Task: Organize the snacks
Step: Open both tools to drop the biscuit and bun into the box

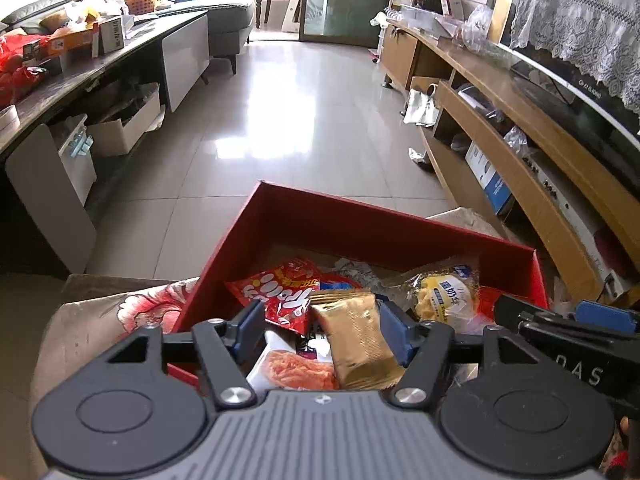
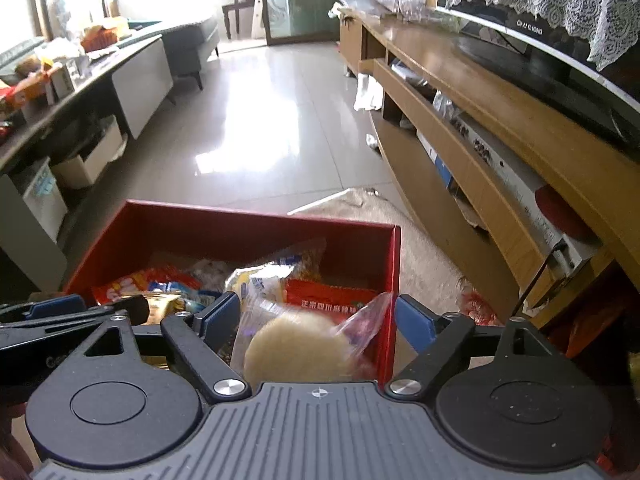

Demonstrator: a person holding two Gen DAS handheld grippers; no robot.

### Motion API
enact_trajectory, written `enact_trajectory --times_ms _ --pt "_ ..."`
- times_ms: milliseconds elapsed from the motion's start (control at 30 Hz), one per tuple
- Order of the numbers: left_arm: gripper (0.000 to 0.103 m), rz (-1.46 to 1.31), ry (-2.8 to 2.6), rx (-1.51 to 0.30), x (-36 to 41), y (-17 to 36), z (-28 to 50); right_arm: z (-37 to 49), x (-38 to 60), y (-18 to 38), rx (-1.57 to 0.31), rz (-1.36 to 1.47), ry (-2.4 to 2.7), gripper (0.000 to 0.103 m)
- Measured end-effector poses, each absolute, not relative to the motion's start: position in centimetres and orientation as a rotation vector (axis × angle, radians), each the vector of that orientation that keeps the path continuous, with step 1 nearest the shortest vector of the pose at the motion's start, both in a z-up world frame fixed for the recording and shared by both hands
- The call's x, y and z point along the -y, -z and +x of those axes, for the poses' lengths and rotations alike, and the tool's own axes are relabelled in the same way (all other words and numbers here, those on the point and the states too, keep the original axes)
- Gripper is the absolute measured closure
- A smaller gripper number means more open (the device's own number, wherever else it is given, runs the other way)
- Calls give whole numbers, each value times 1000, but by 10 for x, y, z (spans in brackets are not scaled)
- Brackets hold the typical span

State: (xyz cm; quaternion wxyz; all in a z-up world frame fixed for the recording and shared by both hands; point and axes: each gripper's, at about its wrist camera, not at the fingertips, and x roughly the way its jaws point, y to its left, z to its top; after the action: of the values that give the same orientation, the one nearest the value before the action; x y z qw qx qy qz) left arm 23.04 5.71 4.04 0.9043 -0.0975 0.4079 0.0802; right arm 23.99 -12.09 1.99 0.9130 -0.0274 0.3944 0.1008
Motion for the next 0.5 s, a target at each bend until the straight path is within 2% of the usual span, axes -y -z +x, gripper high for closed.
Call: enact_trajectory --times_ms 500 --pt "31 -233 -157 -805 -59 -63 179 209 130 -46 -764 -84 -186 13"
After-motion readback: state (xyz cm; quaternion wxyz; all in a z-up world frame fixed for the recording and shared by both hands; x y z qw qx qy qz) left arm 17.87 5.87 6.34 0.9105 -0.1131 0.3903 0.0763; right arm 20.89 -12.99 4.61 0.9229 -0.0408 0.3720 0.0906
